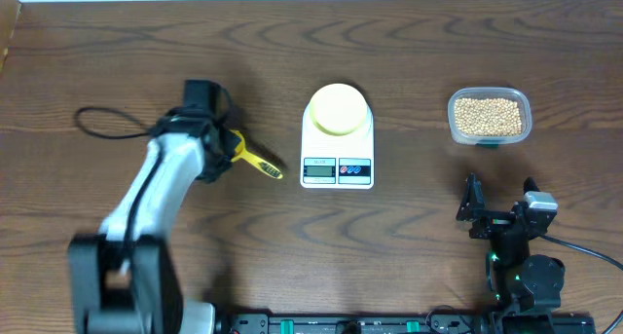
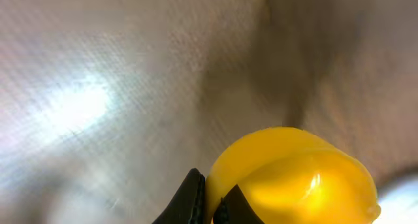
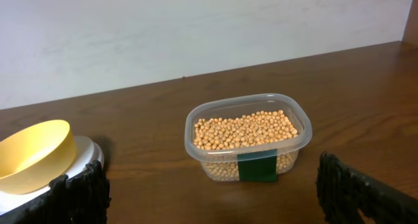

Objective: Scoop item into bowl and weigh 50g on scale
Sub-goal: 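Grasp the yellow scoop with the left gripper and lift it, then carry the scoop toward center and reach the right gripper toward its handle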

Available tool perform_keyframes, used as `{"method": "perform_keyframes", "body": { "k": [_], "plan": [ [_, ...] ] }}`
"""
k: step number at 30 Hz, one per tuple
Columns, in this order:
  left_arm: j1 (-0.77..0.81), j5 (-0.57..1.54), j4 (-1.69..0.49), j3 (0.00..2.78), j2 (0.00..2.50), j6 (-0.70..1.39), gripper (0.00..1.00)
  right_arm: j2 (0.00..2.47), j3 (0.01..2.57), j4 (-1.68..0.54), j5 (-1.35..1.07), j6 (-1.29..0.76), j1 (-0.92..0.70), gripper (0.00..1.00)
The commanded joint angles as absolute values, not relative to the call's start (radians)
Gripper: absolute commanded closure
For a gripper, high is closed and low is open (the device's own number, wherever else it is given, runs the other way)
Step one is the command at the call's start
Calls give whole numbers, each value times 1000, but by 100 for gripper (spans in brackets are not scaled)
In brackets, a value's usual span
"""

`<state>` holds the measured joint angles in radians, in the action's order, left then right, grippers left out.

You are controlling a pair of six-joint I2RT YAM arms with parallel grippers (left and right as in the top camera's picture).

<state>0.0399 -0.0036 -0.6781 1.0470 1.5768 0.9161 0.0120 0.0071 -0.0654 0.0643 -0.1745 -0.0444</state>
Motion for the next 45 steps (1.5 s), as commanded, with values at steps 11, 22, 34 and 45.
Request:
{"method": "perform_keyframes", "body": {
  "k": [11, 22, 34, 45],
  "plan": [
    [33, -11, -1038, 1045, 909, 819, 93, 7, 5, -67, 69, -163, -51, 1],
    [33, -10, -1173, 1044, 766, 894, 93, 7, 5, -68, -99, -358, -51, 1],
    [34, 125, -1173, 1035, 896, 1159, 93, 7, 5, -51, -858, -1006, -54, 1],
    [109, 262, -1112, 1035, 1137, 1217, 93, 7, 5, -7, -815, -1053, -54, 1]
  ]
}}
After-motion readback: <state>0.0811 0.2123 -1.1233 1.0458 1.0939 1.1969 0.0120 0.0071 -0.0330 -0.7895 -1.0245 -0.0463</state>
